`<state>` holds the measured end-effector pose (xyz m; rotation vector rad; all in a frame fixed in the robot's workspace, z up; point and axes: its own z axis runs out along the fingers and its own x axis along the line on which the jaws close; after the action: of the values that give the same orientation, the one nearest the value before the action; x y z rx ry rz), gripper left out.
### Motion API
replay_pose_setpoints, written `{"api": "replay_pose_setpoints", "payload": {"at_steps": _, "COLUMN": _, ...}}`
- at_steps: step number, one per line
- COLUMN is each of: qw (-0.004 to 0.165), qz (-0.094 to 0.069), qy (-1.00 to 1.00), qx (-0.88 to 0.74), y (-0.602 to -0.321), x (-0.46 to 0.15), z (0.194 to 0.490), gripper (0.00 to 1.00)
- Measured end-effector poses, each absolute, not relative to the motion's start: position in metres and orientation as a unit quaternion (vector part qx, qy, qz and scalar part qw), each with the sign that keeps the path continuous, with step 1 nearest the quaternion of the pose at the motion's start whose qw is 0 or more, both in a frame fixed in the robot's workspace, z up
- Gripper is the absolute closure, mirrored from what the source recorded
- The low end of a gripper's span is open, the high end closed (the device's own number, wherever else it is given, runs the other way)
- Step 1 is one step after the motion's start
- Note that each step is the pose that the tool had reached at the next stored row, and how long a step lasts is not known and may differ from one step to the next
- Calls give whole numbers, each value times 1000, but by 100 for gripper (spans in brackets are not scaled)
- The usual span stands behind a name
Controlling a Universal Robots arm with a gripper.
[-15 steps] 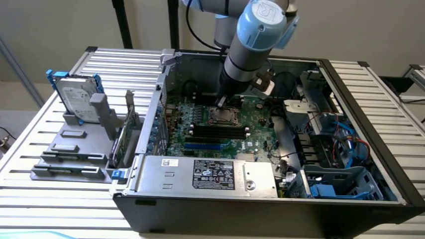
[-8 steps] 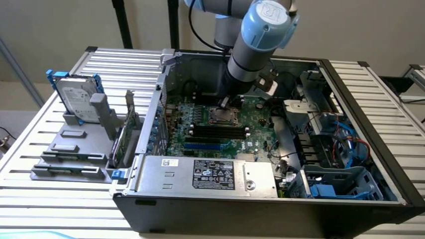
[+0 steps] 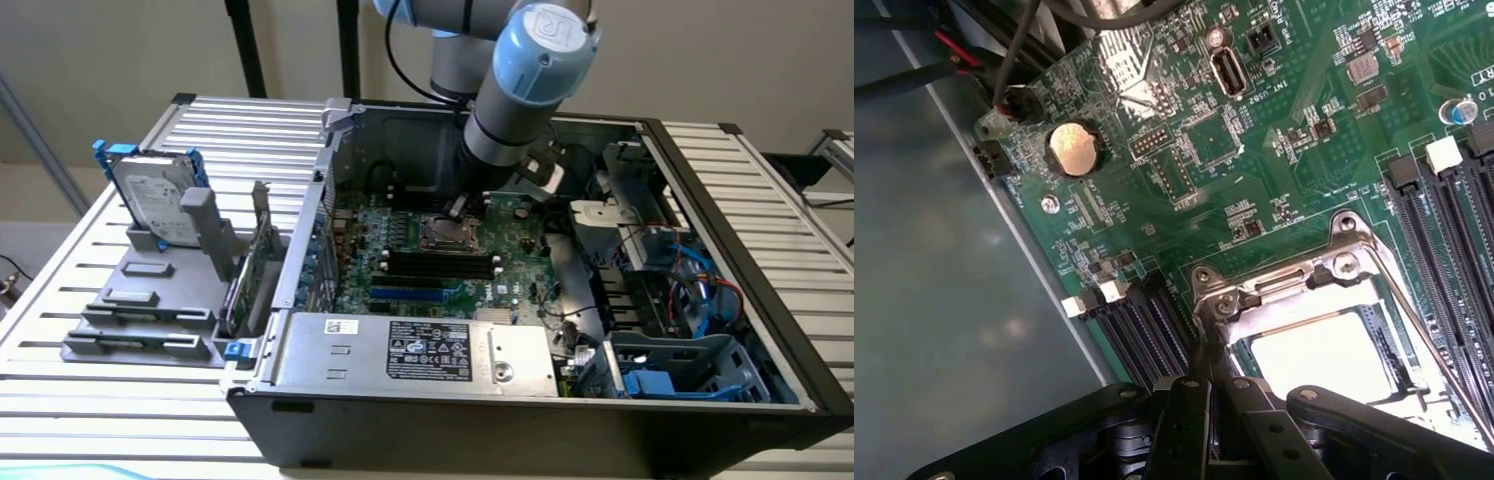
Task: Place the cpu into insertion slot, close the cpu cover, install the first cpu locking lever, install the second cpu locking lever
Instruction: 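Install the first cpu locking lever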
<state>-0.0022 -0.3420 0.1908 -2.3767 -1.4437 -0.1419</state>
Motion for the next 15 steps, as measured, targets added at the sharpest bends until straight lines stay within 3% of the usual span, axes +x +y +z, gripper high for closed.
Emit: {"api": "replay_pose_setpoints", "payload": {"at_steps": 15, "qw": 178, "qz": -49, "qy": -510, "qx": -840, "y": -348, "x": -12, "z": 198, "gripper": 89}}
